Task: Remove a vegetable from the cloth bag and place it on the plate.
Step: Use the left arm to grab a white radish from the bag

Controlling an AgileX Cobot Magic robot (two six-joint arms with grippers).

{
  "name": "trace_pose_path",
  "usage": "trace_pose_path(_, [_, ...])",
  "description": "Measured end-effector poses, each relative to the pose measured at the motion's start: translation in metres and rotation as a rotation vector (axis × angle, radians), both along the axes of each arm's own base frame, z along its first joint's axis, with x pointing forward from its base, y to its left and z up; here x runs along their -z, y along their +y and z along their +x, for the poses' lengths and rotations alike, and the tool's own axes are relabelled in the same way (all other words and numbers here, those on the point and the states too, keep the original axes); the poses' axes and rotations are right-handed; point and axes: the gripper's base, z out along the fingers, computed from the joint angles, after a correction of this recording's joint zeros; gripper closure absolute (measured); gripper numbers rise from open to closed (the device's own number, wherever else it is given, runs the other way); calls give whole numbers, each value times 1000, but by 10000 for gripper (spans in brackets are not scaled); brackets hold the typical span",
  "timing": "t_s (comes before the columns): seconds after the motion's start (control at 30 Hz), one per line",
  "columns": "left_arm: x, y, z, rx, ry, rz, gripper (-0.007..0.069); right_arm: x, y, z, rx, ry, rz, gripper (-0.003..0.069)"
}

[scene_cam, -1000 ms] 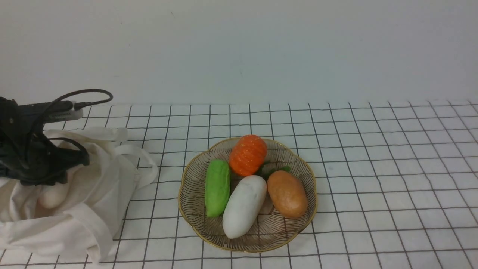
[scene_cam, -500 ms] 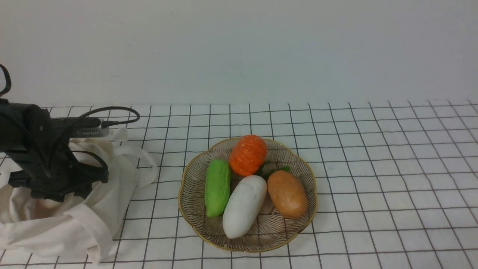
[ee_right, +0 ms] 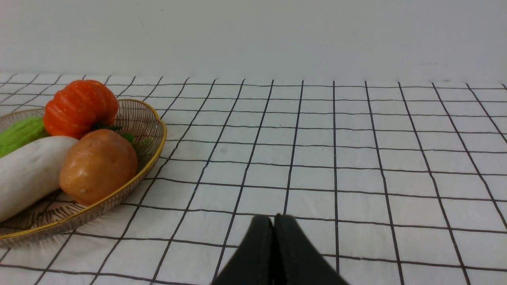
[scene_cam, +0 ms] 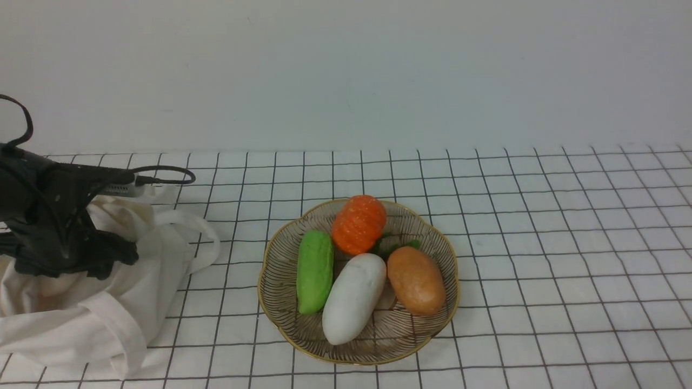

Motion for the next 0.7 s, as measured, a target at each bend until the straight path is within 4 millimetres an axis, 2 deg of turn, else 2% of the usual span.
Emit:
trace_pose_path(0.57, [-6, 15, 10, -9, -108, 184, 180, 0, 0, 0, 0, 0, 0, 673])
trace_pose_path(0.7, [-1, 18, 13, -3, -121, 224, 180, 0, 0, 0, 0, 0, 0, 673])
